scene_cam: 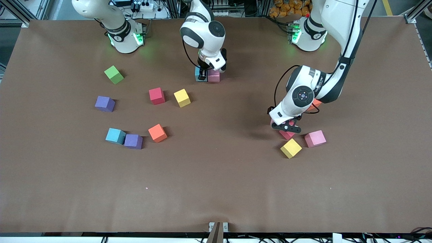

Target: Form number 2 with 11 blocks

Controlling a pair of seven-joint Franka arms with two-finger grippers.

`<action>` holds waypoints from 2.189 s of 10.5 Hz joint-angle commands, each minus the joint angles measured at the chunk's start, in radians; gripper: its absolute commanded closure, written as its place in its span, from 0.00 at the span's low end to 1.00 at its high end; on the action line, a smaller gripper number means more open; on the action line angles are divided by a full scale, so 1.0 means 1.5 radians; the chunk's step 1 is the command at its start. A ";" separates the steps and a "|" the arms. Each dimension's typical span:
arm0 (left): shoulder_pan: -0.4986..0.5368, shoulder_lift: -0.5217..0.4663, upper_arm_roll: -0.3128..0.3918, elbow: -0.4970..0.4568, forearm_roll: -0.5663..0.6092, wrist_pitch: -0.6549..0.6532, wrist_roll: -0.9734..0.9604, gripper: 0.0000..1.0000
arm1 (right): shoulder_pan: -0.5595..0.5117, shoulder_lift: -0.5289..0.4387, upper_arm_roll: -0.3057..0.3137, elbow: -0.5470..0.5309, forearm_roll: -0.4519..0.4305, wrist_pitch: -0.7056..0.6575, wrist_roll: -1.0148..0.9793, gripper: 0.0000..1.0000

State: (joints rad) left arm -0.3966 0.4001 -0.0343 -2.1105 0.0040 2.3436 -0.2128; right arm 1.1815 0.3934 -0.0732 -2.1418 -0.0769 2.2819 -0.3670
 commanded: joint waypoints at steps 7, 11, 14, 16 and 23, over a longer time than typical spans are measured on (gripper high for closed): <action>-0.016 -0.009 0.001 -0.011 -0.003 0.024 0.099 0.61 | 0.008 0.025 0.009 0.027 -0.004 0.009 0.003 0.00; -0.017 -0.064 -0.074 -0.112 0.008 0.122 0.155 0.61 | 0.009 0.005 0.009 0.026 -0.004 -0.016 0.000 0.00; -0.016 -0.076 -0.134 -0.177 0.098 0.199 0.155 0.63 | 0.007 -0.053 0.008 0.025 -0.004 -0.088 0.000 0.00; -0.015 -0.080 -0.183 -0.177 0.105 0.199 0.154 0.62 | -0.022 -0.095 0.003 0.011 -0.005 -0.118 -0.001 0.00; -0.102 -0.068 -0.232 -0.128 0.165 0.111 0.159 0.68 | -0.354 -0.191 0.004 -0.059 -0.001 -0.149 -0.035 0.00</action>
State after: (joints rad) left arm -0.5069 0.2976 -0.3849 -2.3473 0.2181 2.5927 0.0160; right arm 0.6986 0.1335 -0.0859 -2.1942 -0.0779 2.0576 -0.4416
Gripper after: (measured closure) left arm 0.401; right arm 0.000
